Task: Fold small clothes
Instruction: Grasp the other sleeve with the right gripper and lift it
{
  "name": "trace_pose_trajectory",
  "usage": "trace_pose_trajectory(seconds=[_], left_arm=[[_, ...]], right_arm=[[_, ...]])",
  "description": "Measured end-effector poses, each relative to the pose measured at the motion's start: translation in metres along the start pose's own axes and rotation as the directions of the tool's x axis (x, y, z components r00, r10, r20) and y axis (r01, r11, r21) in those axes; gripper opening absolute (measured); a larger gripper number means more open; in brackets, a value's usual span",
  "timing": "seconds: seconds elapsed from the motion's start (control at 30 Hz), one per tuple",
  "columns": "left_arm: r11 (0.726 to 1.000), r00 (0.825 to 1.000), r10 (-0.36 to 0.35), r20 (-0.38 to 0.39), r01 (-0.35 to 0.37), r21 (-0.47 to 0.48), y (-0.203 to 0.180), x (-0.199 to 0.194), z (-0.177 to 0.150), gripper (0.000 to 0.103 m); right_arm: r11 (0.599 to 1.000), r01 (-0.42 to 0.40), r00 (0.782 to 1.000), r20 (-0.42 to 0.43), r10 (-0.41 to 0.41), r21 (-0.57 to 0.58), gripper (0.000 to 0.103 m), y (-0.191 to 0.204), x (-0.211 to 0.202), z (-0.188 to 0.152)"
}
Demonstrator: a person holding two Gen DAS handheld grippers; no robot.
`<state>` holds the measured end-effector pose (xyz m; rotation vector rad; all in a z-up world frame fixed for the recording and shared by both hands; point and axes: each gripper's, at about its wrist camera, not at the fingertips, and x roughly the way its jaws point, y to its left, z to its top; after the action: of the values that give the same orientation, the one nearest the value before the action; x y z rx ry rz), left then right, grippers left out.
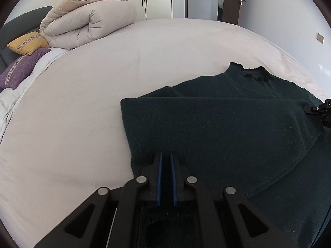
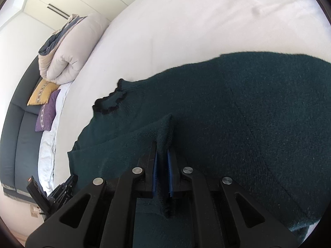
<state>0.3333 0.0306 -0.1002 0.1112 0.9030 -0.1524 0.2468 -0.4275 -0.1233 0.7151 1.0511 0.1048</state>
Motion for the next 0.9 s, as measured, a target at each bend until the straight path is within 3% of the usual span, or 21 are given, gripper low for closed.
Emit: trace_pose_trajectory(seconds=[0.17, 0.23, 0.33, 0.4, 0.47, 0.5, 0.53, 0.6, 0.63, 0.67, 0.7, 0.73, 0.83, 0.9], left_arm=[[1.000, 1.000, -0.002, 0.016, 0.003, -0.006, 0.001, -0.003, 0.001, 0.013], [1.000, 1.000, 0.019, 0.024, -0.019, 0.004, -0.001, -0.003, -0.001, 0.016], [0.999, 0.999, 0.043, 0.021, -0.043, 0.011, -0.005, -0.001, 0.000, 0.016], [0.999, 0.999, 0.040, 0.017, -0.040, 0.006, -0.004, 0.000, 0.000, 0.017], [1.000, 1.000, 0.025, 0.012, -0.025, -0.013, 0.000, -0.003, 0.001, 0.020], [0.999, 1.000, 0.016, 0.007, -0.015, -0.030, 0.002, -0.006, 0.000, 0.028], [0.999, 1.000, 0.004, 0.007, -0.004, -0.048, 0.005, -0.011, 0.000, 0.035], [0.998, 1.000, -0.012, 0.022, 0.013, -0.068, 0.004, -0.021, -0.002, 0.067], [0.997, 0.999, -0.015, 0.029, 0.017, -0.075, 0.002, -0.027, -0.003, 0.071], [0.996, 0.999, -0.027, 0.040, 0.030, -0.084, 0.000, -0.032, -0.003, 0.073], [0.994, 0.998, -0.048, 0.048, 0.052, -0.093, -0.002, -0.038, -0.003, 0.073], [0.992, 0.997, -0.066, 0.050, 0.071, -0.101, -0.007, -0.042, -0.003, 0.073], [0.987, 0.992, -0.113, 0.056, 0.119, -0.111, -0.024, -0.054, -0.001, 0.073], [0.983, 0.988, -0.146, 0.057, 0.151, -0.106, -0.037, -0.060, 0.000, 0.073]], right_arm=[[0.993, -0.062, 0.998, 0.002, 0.062, 0.096, 0.009, -0.025, -0.011, -0.005], [0.996, -0.028, 0.996, 0.084, 0.021, 0.079, 0.010, -0.018, -0.035, -0.010], [0.996, -0.087, 0.984, 0.155, 0.084, 0.013, 0.010, 0.000, -0.053, -0.021], [0.989, -0.149, 0.983, 0.103, 0.150, -0.014, 0.010, 0.011, -0.043, -0.027], [0.991, -0.137, 0.990, -0.027, 0.137, -0.006, 0.010, 0.009, -0.012, -0.033], [0.990, -0.132, 0.988, -0.077, 0.134, 0.040, 0.008, -0.002, 0.003, -0.037], [0.974, -0.206, 0.977, -0.033, 0.210, 0.098, 0.007, -0.016, 0.000, -0.040], [0.968, -0.210, 0.978, 0.042, 0.207, 0.140, 0.010, -0.031, -0.024, -0.045], [0.970, -0.207, 0.977, 0.082, 0.197, 0.128, 0.012, -0.035, -0.039, -0.048], [0.970, -0.213, 0.972, 0.128, 0.198, 0.119, 0.025, -0.043, -0.058, -0.052], [0.966, -0.223, 0.964, 0.174, 0.199, 0.130, 0.057, -0.057, -0.080, -0.059], [0.961, -0.225, 0.956, 0.228, 0.185, 0.163, 0.070, -0.076, -0.101, -0.067], [0.925, -0.254, 0.915, 0.380, 0.134, 0.284, 0.074, -0.143, -0.169, -0.091], [0.884, -0.246, 0.885, 0.463, 0.039, 0.397, 0.074, -0.194, -0.213, -0.109]])
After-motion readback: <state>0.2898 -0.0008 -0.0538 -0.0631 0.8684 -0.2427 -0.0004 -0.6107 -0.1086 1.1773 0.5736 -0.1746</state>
